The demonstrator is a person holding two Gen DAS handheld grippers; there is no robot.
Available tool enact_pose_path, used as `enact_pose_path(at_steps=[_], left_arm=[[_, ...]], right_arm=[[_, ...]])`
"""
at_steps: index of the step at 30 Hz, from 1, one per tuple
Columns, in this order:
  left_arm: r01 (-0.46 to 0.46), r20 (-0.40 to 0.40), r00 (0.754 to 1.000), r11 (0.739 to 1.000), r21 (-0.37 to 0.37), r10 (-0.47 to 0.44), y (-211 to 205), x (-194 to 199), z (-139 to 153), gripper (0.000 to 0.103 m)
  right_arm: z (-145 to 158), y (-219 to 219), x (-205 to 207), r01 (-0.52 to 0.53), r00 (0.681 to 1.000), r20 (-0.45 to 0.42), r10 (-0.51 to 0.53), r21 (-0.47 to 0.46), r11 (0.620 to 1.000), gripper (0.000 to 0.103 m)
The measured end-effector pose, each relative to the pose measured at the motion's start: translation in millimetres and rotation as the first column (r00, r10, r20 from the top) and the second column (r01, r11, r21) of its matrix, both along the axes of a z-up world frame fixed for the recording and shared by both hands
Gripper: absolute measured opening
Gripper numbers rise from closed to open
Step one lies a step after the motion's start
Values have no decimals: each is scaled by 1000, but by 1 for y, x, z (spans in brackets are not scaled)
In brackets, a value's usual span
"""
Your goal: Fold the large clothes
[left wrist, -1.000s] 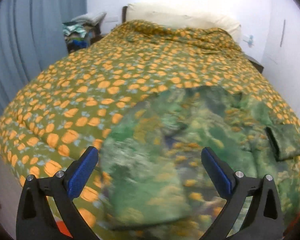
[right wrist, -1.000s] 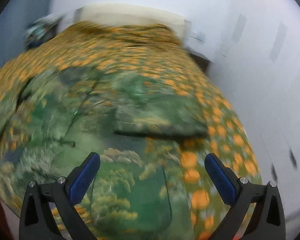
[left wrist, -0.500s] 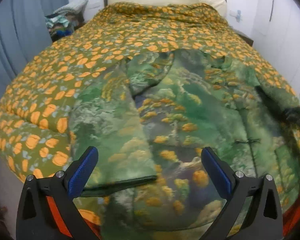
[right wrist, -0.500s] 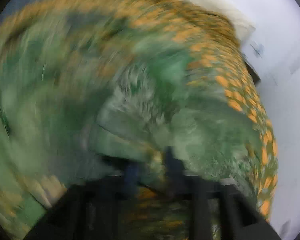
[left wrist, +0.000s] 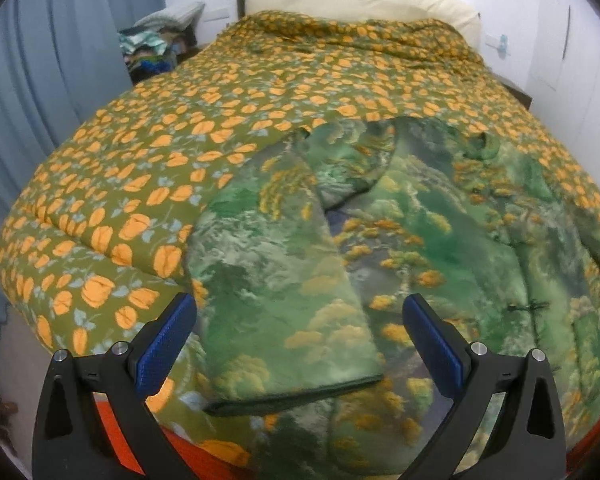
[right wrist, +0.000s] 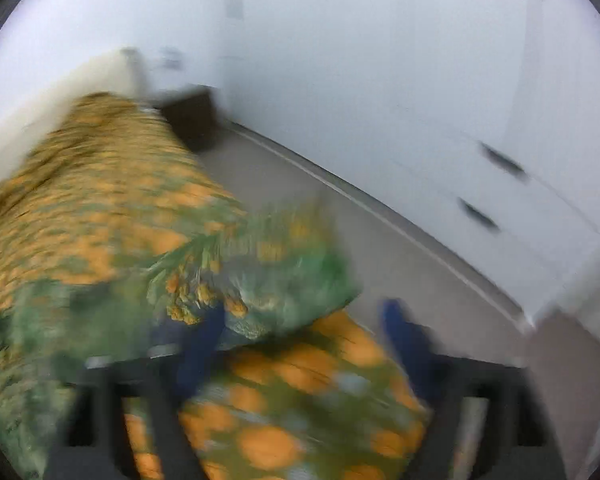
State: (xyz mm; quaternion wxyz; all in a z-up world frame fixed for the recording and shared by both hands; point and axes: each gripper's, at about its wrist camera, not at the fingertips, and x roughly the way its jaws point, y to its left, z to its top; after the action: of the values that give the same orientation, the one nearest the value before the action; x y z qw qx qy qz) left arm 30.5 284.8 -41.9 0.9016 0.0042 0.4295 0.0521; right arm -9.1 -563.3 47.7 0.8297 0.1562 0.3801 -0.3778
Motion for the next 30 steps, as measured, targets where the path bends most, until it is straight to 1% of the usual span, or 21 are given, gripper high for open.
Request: enact_pose_path(at_steps=[1,2,4,6,8,10,13,15,16,18,19,20,21,22,23,24,25,27,28,29,30], left_arm=[[4,-4,1000,1000,15,-4,0,1,-1,103],[21,-11,1000,999,41,-21,0,4,-3,103],[67,-27,998,995,79,-65,-4,6,-7,103],[143,-53,989,984,109,-138,-11,7,-14,103],[224,-66,974,968,117,-217,-20,4,-19,103],[307,-74,951,943,130,-300,-31,-1,-26,103],[399,-94,917,901,171,-388,-45,-6,-38,103],[435,-117,900,879,193,-420,-51,-3,-48,103],[439,-128,898,875,204,-421,-52,0,-54,103],[418,-163,906,881,222,-390,-48,10,-68,103],[404,-184,911,886,228,-368,-44,15,-76,103],[385,-211,916,895,225,-341,-39,21,-84,103],[373,-212,919,905,204,-331,-35,23,-86,102],[357,-200,924,921,158,-324,-28,23,-84,91],[336,-178,932,938,88,-317,-19,23,-78,56],[318,-166,937,947,46,-307,-11,24,-71,33],[287,-152,948,958,24,-280,-2,25,-62,14],[227,-80,969,970,-85,-233,26,28,-34,11],[180,-48,981,975,-132,-187,46,32,-17,10],[128,-12,991,977,-169,-131,70,36,0,10],[86,12,996,978,-191,-85,87,39,11,10]], right_arm=[[-7,-7,-14,41,999,-12,-41,14,999,85],[-10,-6,-25,57,998,-16,-56,29,998,85],[-10,8,-44,51,999,15,-52,57,997,85],[-7,33,-54,12,999,47,-14,53,999,85],[-6,68,-59,-71,994,87,67,40,997,85],[-4,117,-62,-177,977,123,173,21,984,85],[-13,191,-59,-329,934,138,328,-20,944,86],[-27,243,-55,-430,893,126,432,-49,902,86],[-32,259,-51,-463,876,125,465,-50,885,86],[-42,293,-45,-545,829,133,543,-27,838,86],[-44,305,-46,-574,810,128,572,-18,818,86],[-48,320,-43,-607,788,118,604,-16,795,86],[-49,326,-42,-620,778,112,618,-18,784,86],[-51,337,-40,-644,760,101,642,-24,765,86],[-52,343,-40,-654,751,97,653,-27,756,86],[-51,347,-42,-665,741,95,664,-32,746,86],[-51,353,-43,-678,729,91,679,-42,734,86],[-50,362,-48,-693,714,82,695,-61,719,86],[-50,365,-50,-698,707,80,703,-76,712,86],[-49,366,-50,-701,703,81,707,-87,707,86],[-46,366,-51,-701,701,86,708,-100,706,86]])
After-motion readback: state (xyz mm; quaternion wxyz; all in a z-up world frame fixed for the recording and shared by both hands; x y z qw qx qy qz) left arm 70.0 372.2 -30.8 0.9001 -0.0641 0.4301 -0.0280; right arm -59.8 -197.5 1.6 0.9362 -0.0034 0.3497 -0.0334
